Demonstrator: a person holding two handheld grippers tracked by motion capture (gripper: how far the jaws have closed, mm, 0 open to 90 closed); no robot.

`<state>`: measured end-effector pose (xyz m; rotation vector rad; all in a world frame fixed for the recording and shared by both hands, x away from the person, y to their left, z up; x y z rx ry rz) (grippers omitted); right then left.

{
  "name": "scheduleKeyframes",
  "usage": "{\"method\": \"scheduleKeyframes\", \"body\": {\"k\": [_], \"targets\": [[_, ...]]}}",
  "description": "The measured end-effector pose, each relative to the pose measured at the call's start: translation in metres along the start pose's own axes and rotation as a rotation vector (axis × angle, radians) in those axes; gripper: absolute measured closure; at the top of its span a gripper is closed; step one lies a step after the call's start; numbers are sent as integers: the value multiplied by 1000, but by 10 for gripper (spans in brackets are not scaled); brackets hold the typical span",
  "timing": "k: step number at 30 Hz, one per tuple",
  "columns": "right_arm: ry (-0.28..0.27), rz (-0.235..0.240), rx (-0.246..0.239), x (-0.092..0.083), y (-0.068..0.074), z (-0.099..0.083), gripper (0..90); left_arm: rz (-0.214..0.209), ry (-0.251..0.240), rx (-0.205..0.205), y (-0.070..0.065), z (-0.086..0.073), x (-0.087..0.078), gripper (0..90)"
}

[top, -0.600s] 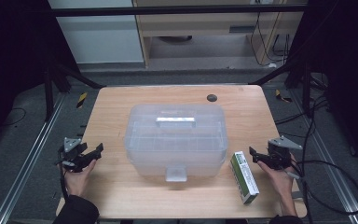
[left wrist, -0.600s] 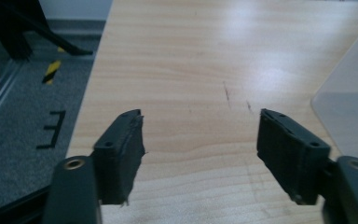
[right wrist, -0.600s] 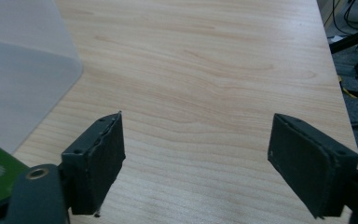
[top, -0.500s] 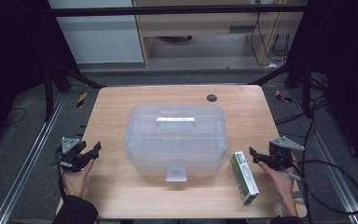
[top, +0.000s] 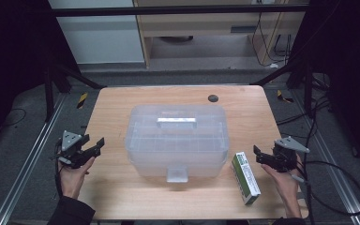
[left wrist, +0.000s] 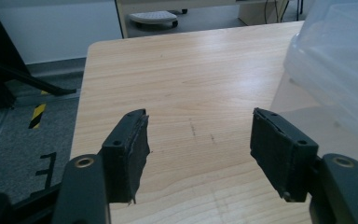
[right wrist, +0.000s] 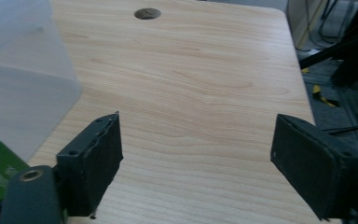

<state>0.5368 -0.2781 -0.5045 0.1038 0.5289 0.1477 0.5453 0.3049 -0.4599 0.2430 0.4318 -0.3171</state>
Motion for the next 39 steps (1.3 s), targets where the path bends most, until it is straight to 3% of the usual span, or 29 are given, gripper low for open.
{"method": "scheduleKeyframes", "body": {"k": [5,14,23,32,36,39], "targets": [[8,13,-8,1,1,-1,245,-19,-2,-1,-1,11,0,326],[25,38,-25,2,3,-5,292,-40,-49,16,3,47,-8,320],[29,55,-49,4,5,-7,272,-75,-48,67,-3,65,-7,303],[40,70,-57,6,7,-8,251,-141,-43,131,-12,81,-6,294],[54,62,-68,7,6,-11,242,-193,-43,166,-14,93,-9,294],[64,63,-75,8,6,-13,241,-203,-39,183,-15,98,-10,294]]}}
Point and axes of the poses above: each handheld gripper's, and its own axes: x roughly forward along the jaws, z roughly out of its top, y roughly to its left, the point moved 9 cm from there along x, roughly forward along the jaws, and after that the axes turned 10 degrees about x, right-handed, at the moved point
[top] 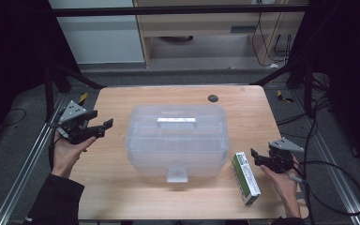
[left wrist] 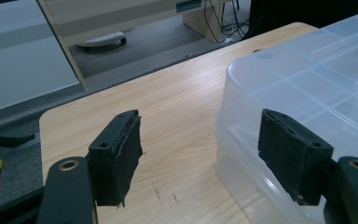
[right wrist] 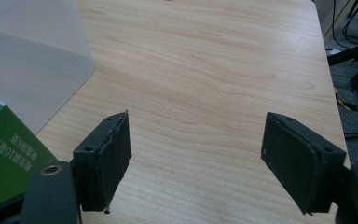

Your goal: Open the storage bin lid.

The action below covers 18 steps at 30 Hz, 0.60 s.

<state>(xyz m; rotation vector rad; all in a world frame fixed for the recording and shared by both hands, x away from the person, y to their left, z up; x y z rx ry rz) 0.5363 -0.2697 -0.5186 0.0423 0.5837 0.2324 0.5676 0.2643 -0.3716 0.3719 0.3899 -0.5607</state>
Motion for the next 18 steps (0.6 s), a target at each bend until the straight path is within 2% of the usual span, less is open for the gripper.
{"method": "scheduleKeyframes", "body": {"k": [5,9,12,18], "targets": [[1,4,-1,0,0,-1,239,-36,-8,25,-2,14,-3,293],[10,4,-4,1,0,-3,235,-61,-8,97,-6,27,-5,293],[16,2,-9,1,0,-4,230,-64,15,115,-8,33,-9,293],[19,3,-23,3,0,-5,230,-83,39,182,-14,44,-10,294]]}}
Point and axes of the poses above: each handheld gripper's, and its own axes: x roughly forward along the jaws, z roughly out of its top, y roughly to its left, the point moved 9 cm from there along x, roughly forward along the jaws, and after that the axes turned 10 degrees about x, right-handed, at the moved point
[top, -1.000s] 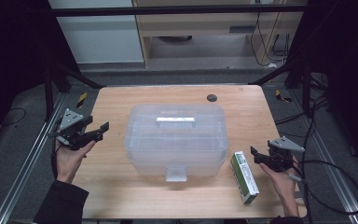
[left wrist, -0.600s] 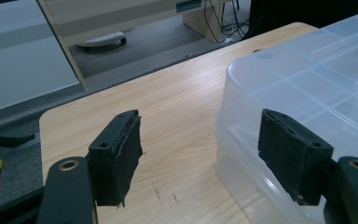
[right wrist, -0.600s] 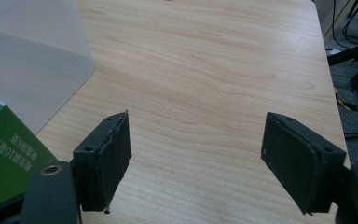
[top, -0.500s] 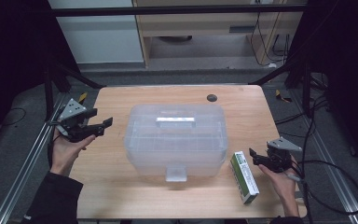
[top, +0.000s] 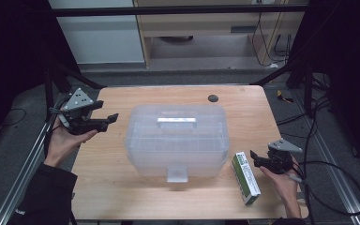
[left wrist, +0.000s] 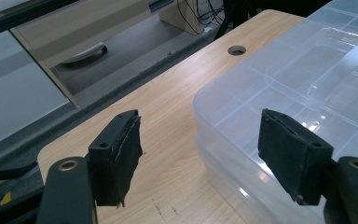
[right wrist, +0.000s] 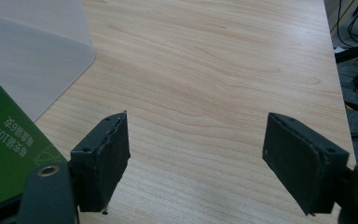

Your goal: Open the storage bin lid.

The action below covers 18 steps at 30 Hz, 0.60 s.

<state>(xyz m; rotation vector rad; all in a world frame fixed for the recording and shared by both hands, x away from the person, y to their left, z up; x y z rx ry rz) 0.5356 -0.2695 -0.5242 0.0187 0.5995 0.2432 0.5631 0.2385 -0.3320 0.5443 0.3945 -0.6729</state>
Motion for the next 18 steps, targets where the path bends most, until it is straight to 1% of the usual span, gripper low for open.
{"method": "scheduleKeyframes", "body": {"k": [2,4,6,7,9,13,18], "targets": [[4,-1,-2,0,0,0,230,-10,10,30,-2,3,0,294],[6,-3,-2,0,0,-1,230,-21,23,51,-4,5,1,294],[15,-7,-2,0,0,-1,229,-29,27,65,-6,6,2,294],[15,-12,-10,1,-1,-2,227,-38,33,71,-8,6,3,295],[18,-7,-8,1,-1,-2,227,-42,41,92,-10,8,4,295],[26,-7,-20,2,0,-3,223,-63,51,121,-14,11,4,294],[30,-5,-16,2,0,-4,217,-79,64,164,-20,16,5,295]]}}
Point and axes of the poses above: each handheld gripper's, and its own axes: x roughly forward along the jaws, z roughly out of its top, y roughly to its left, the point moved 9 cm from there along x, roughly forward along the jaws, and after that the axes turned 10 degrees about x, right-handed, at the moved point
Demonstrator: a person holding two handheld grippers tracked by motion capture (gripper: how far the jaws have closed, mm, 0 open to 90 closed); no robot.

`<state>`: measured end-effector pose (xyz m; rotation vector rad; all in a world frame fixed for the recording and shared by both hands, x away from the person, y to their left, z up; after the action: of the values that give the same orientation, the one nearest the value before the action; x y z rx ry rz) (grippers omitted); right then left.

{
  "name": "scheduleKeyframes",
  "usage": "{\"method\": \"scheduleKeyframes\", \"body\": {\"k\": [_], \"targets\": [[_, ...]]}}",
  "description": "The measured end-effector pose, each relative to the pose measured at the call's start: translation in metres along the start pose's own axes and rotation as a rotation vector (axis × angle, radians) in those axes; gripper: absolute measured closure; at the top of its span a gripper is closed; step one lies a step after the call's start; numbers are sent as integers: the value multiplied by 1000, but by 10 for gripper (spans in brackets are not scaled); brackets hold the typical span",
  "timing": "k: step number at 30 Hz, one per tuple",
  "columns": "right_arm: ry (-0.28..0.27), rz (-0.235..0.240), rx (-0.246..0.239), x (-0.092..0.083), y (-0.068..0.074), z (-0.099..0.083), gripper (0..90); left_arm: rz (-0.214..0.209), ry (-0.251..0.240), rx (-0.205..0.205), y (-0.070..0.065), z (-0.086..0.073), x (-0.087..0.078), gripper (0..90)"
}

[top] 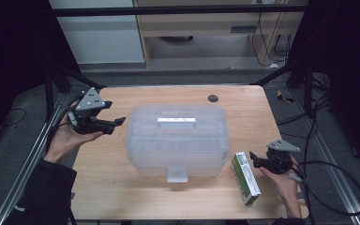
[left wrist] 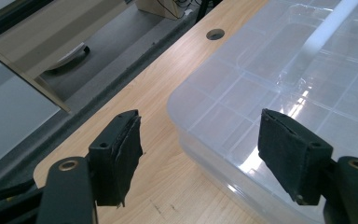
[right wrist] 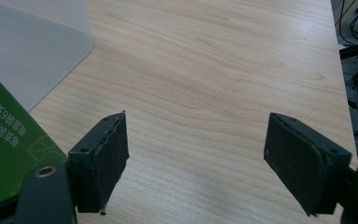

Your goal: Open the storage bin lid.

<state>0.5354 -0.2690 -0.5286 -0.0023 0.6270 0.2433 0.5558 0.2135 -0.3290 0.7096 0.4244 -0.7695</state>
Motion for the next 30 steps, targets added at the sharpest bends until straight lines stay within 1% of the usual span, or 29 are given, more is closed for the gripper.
{"method": "scheduleKeyframes", "body": {"k": [1,2,5,6,7,8,10,11,12,13,14,15,18,19,23,24,29,30], "targets": [[4,1,-2,0,0,0,213,-8,-19,32,0,4,2,295],[10,2,-2,1,0,-1,211,-7,-2,11,-4,4,2,294],[13,2,-4,1,0,-1,211,-19,8,38,-8,9,5,294],[13,3,-4,1,0,-1,211,-21,6,46,-10,10,6,294],[14,5,-4,1,0,-1,212,-26,-4,63,-11,13,8,293],[14,7,-3,1,0,-1,212,-27,6,56,-13,14,8,294],[13,8,-3,1,0,-1,212,-33,14,79,-14,15,9,294],[14,11,-3,1,1,-1,213,-35,15,79,-16,17,11,294],[14,11,-3,1,1,-1,213,-38,22,92,-16,17,11,294],[13,11,-5,1,1,-1,213,-40,17,92,-18,19,12,294],[14,11,-7,1,1,-1,214,-44,25,107,-18,20,12,296],[15,10,-4,1,0,-1,214,-45,22,108,-19,21,13,297],[17,10,-3,1,0,-2,214,-51,33,131,-20,25,13,297],[21,10,-3,1,1,-2,215,-53,26,131,-22,27,14,295],[24,5,-1,1,0,-2,217,-64,34,166,-25,31,16,294],[24,5,-1,1,0,-2,217,-67,32,161,-27,32,17,294],[20,6,3,1,-1,-1,220,-82,51,192,-31,36,21,294],[19,8,4,1,0,-1,223,-83,51,189,-33,37,22,294]]}}
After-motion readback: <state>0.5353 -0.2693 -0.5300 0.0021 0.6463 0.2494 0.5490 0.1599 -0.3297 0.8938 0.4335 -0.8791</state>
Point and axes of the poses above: each handheld gripper's, and its own axes: x roughly forward along the jaws, z roughly out of its top, y roughly to its left, the point moved 9 cm from there along x, roughly forward along the jaws, and after that the axes turned 10 degrees about x, right-handed, at the moved point
